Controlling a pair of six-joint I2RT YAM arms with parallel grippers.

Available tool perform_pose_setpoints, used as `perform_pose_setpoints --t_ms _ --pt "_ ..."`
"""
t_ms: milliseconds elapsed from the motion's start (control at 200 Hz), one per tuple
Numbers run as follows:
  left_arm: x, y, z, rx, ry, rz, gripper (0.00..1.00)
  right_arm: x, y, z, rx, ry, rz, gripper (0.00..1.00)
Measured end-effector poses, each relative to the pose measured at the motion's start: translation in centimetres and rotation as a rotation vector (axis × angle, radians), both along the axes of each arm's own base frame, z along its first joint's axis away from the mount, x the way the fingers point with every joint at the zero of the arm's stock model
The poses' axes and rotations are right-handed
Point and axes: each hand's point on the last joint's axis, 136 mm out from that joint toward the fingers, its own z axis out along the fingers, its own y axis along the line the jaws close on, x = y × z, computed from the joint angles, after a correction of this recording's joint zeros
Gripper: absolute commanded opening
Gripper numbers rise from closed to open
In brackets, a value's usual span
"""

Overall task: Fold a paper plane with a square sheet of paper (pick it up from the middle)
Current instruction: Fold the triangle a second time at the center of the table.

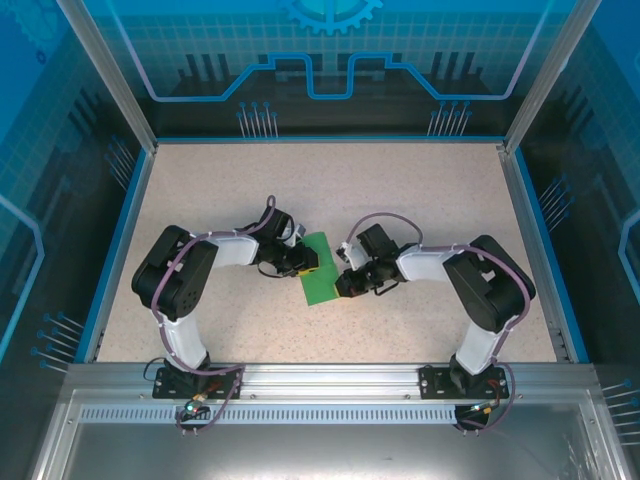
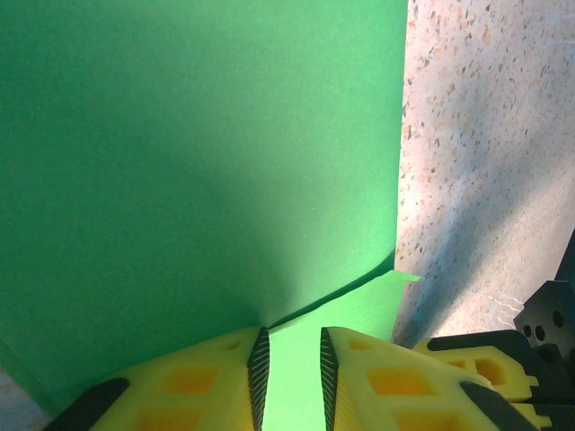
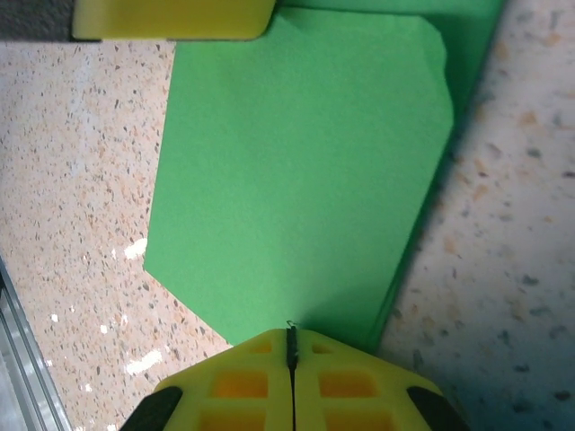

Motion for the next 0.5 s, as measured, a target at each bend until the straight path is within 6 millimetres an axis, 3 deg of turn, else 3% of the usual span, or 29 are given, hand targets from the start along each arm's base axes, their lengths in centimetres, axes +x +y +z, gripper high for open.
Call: perform_pose_setpoints --t_ms 500 --pt "0.1 0.3 0.1 0.005 0.005 -0.003 0.27 -2.5 -2.7 0.7 -0.055 0.060 -0.052 0.06"
